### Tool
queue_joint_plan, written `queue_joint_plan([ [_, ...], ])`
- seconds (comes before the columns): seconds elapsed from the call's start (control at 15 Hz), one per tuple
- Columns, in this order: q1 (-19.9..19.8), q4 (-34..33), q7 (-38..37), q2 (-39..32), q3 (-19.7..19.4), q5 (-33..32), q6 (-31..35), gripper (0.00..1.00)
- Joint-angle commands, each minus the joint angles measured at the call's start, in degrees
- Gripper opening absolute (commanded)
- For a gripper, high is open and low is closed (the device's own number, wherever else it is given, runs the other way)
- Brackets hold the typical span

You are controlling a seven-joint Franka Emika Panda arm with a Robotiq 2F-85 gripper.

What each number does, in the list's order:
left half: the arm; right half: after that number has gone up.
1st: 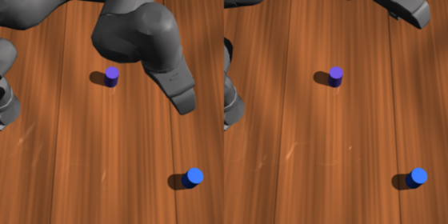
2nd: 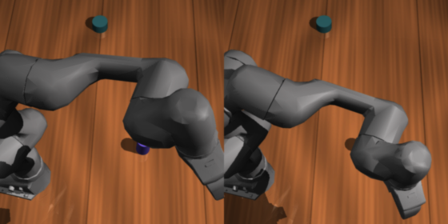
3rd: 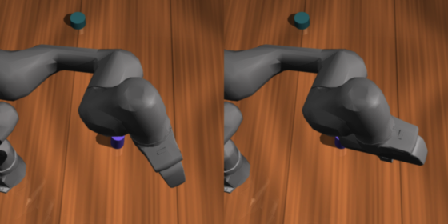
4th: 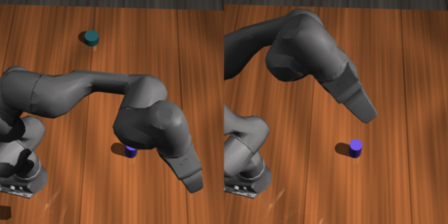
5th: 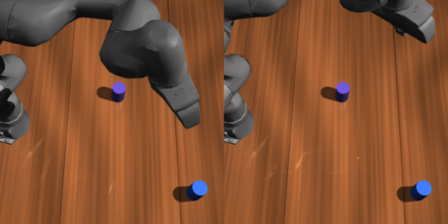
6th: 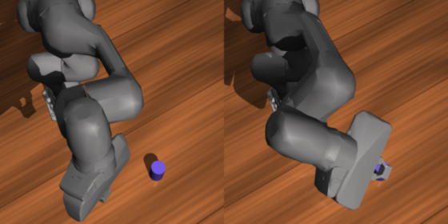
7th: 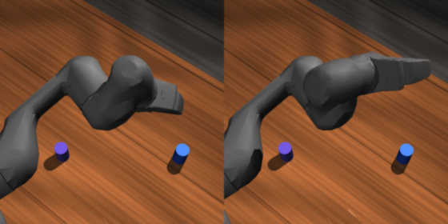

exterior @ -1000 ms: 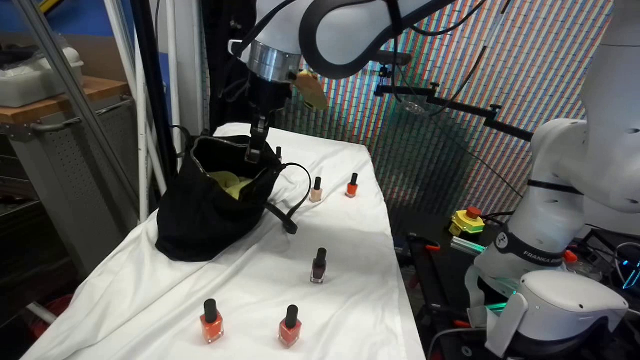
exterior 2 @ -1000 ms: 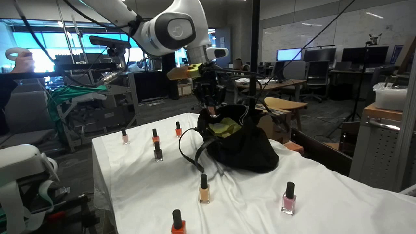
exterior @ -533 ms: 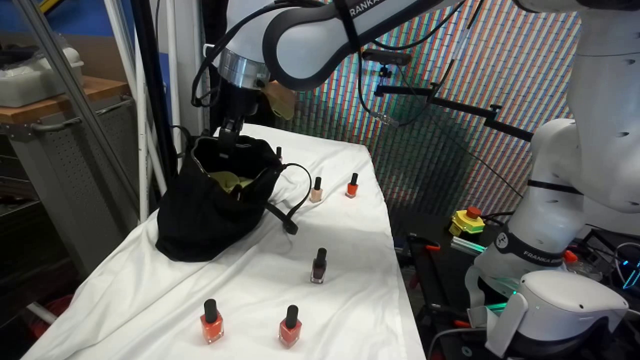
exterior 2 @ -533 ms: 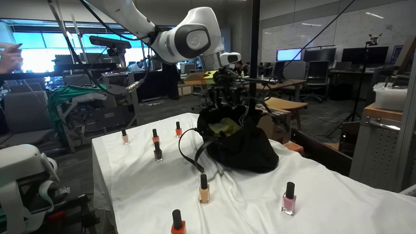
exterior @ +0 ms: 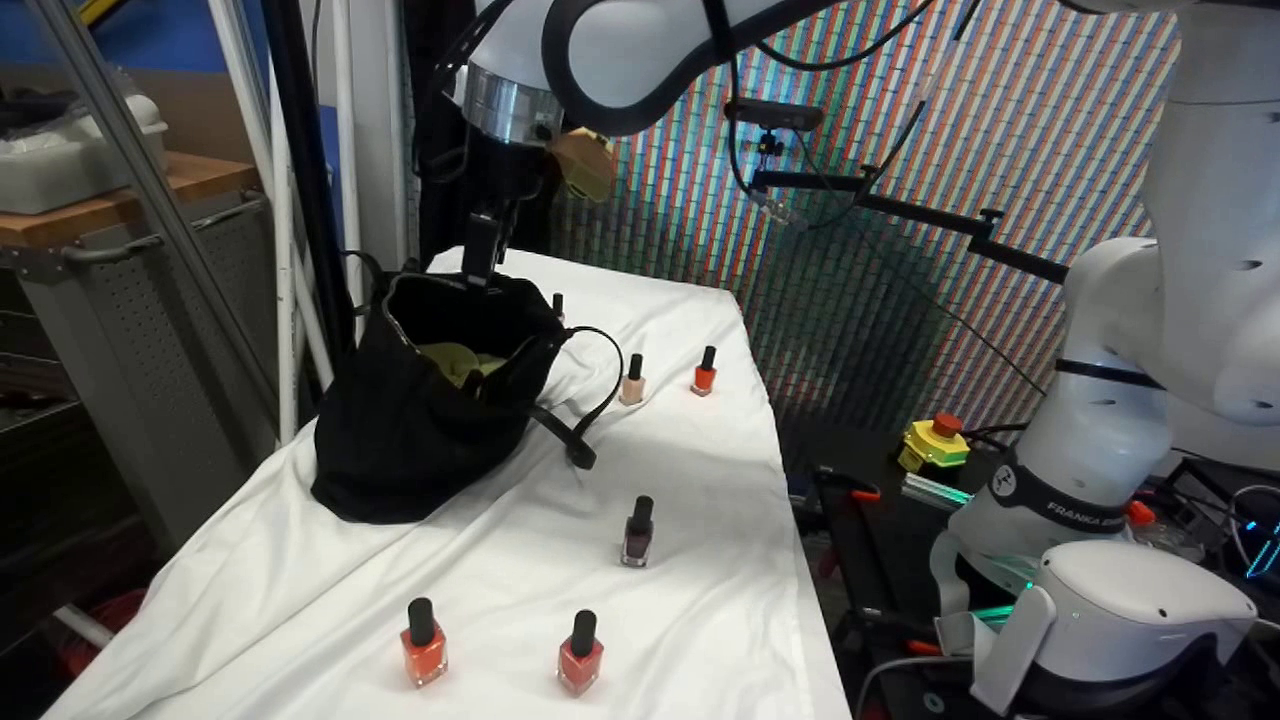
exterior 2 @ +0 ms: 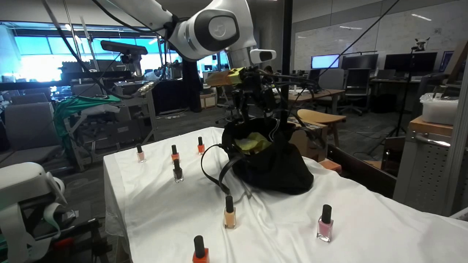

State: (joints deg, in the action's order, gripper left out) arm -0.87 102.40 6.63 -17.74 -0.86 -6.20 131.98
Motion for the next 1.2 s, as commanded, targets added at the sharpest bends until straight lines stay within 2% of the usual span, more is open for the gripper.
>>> queue_joint_plan([
  [0.0, -1.61, 4.21, -0.36, 6.38, -1.38, 0.21, -2.67, 1.0],
  [0.4, -4.72, 5.7, -0.59, 9.82, -3.95, 2.24, -6.54, 1.0],
  [0.8, -10.25, 0.07, 3.67, 4.37, -7.14, 7.45, -9.43, 1.0],
  [1.13, -13.18, -3.98, 6.57, -1.34, -7.39, 9.56, -11.26, 1.0],
])
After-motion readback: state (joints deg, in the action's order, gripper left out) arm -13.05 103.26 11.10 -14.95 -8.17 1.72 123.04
